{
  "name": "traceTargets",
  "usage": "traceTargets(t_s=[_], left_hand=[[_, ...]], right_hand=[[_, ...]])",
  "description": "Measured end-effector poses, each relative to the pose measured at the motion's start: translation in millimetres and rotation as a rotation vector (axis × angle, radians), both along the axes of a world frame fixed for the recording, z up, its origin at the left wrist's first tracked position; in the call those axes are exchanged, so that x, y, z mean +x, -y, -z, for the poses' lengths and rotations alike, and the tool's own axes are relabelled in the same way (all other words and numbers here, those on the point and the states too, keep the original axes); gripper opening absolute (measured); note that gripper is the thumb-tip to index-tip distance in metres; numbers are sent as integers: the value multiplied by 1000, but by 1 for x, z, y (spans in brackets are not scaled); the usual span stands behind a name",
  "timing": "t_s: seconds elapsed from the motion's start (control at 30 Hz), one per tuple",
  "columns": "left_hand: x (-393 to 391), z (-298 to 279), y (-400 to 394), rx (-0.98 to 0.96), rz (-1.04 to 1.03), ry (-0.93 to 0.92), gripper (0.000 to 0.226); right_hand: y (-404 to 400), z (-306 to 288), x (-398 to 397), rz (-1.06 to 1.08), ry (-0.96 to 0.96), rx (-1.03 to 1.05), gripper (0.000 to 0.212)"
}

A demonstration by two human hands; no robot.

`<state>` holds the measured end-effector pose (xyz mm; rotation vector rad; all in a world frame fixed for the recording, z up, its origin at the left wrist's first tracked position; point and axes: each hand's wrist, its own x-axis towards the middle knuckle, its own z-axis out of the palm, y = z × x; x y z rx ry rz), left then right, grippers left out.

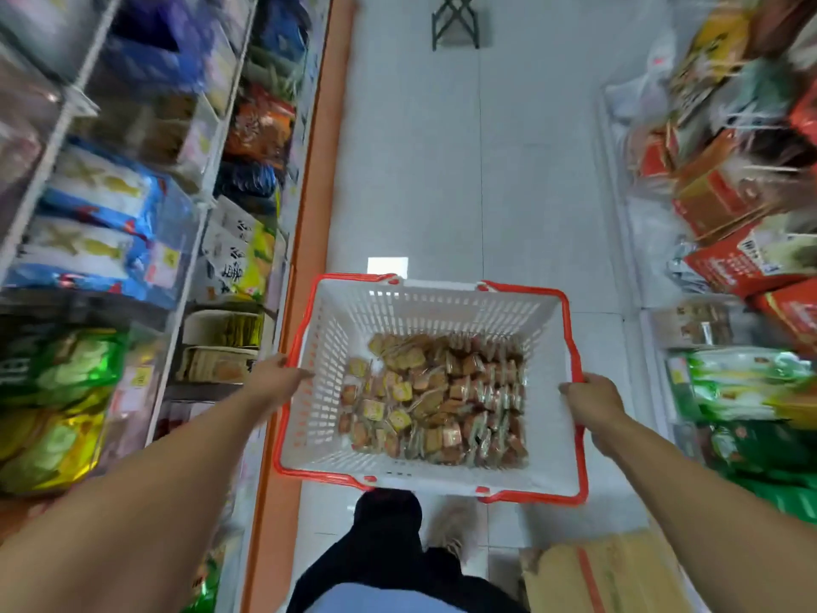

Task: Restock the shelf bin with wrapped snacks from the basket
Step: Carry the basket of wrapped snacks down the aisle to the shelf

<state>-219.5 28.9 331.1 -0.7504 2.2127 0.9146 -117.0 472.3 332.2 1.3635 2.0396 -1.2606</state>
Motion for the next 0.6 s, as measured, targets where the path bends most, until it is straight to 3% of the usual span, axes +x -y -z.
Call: traceTargets(t_s=[0.4,0.6], left_hand=[[-225,-13,-17,58,-21,-76,58],[-357,-25,-40,57,-14,-105,51]], right_hand=[[-10,-42,-258,177,75,12,28],[-34,-55,-374,147,73,17,6]])
